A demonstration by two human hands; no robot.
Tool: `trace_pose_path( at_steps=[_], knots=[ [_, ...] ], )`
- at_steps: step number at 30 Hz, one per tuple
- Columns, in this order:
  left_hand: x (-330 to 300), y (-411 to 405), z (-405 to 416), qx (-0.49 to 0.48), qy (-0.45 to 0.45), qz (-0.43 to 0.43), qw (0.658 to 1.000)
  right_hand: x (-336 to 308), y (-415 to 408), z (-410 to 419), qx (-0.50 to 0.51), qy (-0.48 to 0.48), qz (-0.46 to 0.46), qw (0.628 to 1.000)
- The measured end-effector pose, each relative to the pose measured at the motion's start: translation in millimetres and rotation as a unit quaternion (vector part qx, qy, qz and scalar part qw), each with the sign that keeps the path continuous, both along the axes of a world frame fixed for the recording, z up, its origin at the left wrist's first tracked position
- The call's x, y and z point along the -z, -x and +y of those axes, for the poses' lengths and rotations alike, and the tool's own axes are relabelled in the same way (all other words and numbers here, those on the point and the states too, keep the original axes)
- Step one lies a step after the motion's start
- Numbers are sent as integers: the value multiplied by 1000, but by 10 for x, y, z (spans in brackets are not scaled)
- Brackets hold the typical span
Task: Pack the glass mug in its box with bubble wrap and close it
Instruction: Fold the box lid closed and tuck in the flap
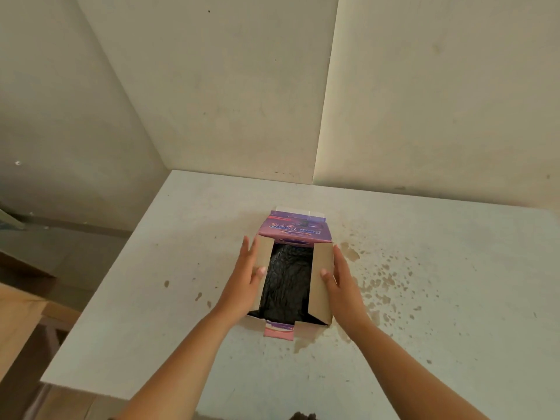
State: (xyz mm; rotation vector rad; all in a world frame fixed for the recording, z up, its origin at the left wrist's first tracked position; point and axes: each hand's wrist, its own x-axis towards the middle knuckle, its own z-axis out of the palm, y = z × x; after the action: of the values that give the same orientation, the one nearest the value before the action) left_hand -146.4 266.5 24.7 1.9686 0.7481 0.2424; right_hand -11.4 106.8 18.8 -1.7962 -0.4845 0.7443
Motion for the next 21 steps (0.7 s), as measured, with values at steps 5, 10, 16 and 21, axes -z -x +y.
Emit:
trace_pose_path(
  at_steps=[5, 10, 16, 21],
  knots=[
    [-107, -173, 297, -62, 169, 4, 984, -115, -239, 73, 20, -58, 96, 993],
    [-174, -431, 507, -60, 285, -26, 956, -266, -385, 195, 14, -44, 136, 990],
    [-180, -450, 559, -121, 326, -79, 934, -278, -423, 292, 114, -64, 181, 975],
    [-307, -334, 583, -36, 337, -78, 938, -421, -307, 300, 137, -89, 166, 973]
  ],
)
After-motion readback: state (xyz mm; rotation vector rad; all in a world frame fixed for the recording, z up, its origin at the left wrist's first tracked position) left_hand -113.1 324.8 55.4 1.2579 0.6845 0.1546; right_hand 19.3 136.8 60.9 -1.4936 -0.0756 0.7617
